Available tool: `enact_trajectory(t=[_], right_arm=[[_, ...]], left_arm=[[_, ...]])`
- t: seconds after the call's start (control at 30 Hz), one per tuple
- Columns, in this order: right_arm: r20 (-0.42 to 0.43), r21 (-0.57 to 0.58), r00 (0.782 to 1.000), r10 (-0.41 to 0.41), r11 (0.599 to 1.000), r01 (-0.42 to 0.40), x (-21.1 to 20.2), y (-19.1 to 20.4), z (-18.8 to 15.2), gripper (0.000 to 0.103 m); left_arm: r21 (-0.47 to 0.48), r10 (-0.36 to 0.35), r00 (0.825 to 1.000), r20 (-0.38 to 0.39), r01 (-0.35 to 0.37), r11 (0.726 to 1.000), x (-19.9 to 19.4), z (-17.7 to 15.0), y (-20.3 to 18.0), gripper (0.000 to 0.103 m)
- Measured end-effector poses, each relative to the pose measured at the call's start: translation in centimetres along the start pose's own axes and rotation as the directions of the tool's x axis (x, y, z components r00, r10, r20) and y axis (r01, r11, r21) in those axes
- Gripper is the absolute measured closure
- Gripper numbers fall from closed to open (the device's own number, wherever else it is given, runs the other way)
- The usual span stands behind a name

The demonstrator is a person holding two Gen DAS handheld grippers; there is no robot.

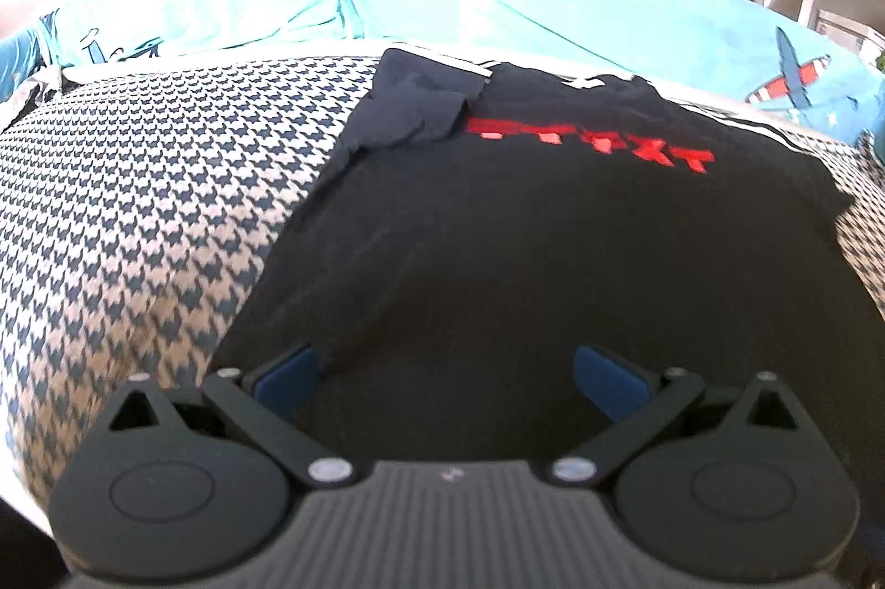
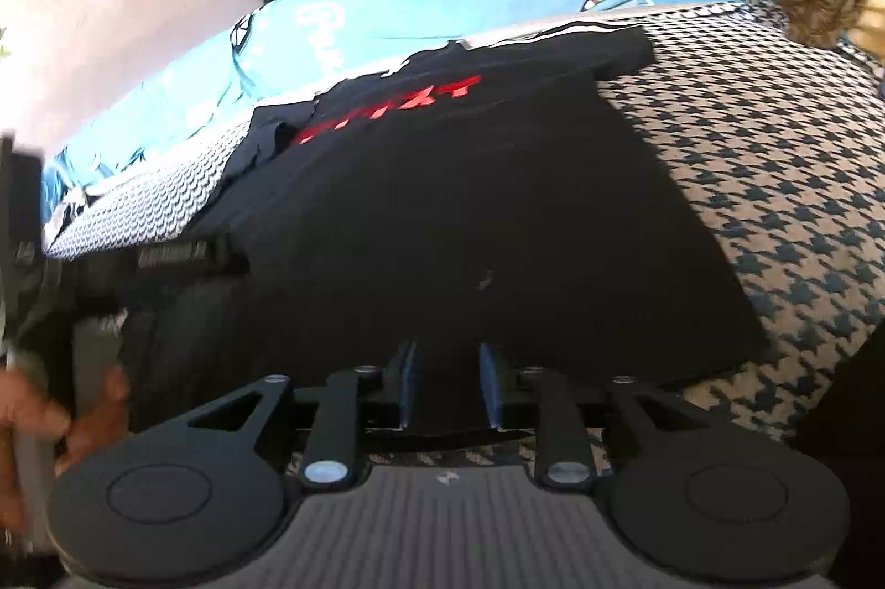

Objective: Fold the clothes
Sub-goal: 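Move the open left gripper down to the shirt's folded-sleeve edge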

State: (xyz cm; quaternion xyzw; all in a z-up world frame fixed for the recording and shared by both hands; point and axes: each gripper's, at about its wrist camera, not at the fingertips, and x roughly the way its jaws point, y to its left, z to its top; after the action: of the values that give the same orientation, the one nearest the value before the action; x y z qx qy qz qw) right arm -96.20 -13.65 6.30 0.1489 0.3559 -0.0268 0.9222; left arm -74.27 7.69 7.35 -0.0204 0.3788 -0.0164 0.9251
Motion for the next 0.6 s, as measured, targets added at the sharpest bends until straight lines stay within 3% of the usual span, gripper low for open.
enact_trajectory(t=[0.23,0.37,0.6], right_arm=[[-0.003,-0.028,1.0,-0.001,1.0,0.001,0.7,0.4,-0.2,0.074],[-0.001,-0.058,1.0,-0.002,0.998,0.002,0.9,0.9,-0.4,0.066],[0.003,-0.084,1.0,-0.009,0.996,0.009,1.2,1.4,-0.5,0.06]], left_arm=[[-0.022,0.058,0.998,-0.009,-0.059,0.998,3.2,1.3,1.0,0.0],[-0.031,0.106,0.994,-0.004,-0.106,0.994,4.2,1.9,1.7,0.0],[-0.111,0.183,0.983,-0.019,-0.184,0.977,5.4,3.0,3.7,0.0]])
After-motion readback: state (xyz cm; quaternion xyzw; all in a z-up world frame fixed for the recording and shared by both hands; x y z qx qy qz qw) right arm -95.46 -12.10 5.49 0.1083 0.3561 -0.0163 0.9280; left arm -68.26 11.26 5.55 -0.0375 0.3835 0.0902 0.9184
